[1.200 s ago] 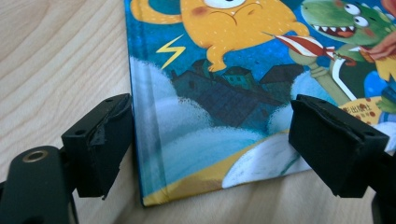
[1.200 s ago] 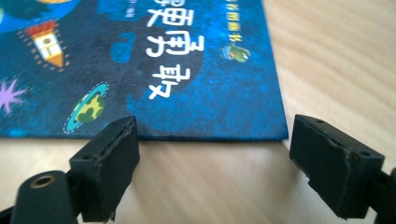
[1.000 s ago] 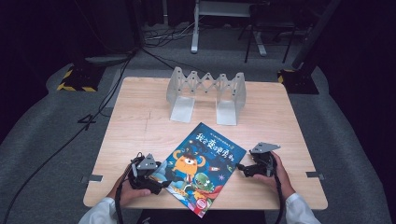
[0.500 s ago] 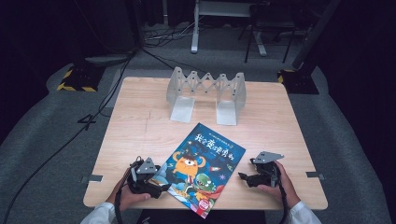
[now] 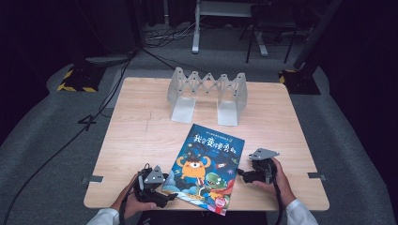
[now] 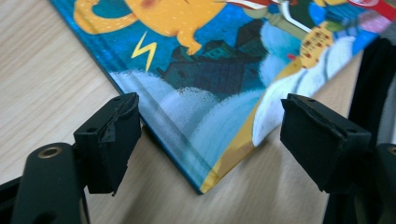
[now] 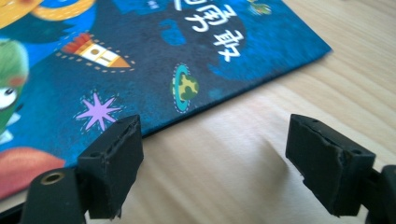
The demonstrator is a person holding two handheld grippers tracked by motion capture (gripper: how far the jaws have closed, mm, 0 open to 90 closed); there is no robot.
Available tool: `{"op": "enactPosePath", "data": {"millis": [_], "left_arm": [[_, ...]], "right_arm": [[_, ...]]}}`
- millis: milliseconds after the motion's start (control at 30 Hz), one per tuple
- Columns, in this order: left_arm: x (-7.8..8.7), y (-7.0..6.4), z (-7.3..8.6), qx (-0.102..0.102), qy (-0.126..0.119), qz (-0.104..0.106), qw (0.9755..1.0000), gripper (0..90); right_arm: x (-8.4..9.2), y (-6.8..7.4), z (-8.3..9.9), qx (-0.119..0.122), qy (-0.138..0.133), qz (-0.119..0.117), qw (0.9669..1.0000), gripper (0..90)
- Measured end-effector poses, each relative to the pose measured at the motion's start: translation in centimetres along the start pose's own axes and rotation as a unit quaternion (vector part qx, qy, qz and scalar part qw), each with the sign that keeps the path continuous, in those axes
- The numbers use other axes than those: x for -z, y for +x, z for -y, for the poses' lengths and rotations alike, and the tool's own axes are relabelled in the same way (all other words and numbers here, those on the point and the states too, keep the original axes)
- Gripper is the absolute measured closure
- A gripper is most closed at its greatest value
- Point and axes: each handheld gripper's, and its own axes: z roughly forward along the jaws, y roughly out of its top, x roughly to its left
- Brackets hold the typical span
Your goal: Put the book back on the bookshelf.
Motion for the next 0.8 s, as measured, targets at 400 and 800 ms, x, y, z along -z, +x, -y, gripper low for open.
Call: {"op": "enactPosePath", "data": {"millis": [400, 800], "left_arm": [[-0.9, -1.1, -0.6, -0.01, -0.005, 0.026, 0.9996, 23.8], [-2.2, -2.9, -1.5, -0.042, -0.002, 0.036, 0.9985, 23.1]], "right_arm": [[2.7, 0.9, 2.5, 0.022, 0.01, -0.057, 0.9981, 22.4], [2.6, -0.3, 2.8, -0.006, 0.006, -0.029, 0.9995, 19.3]]}}
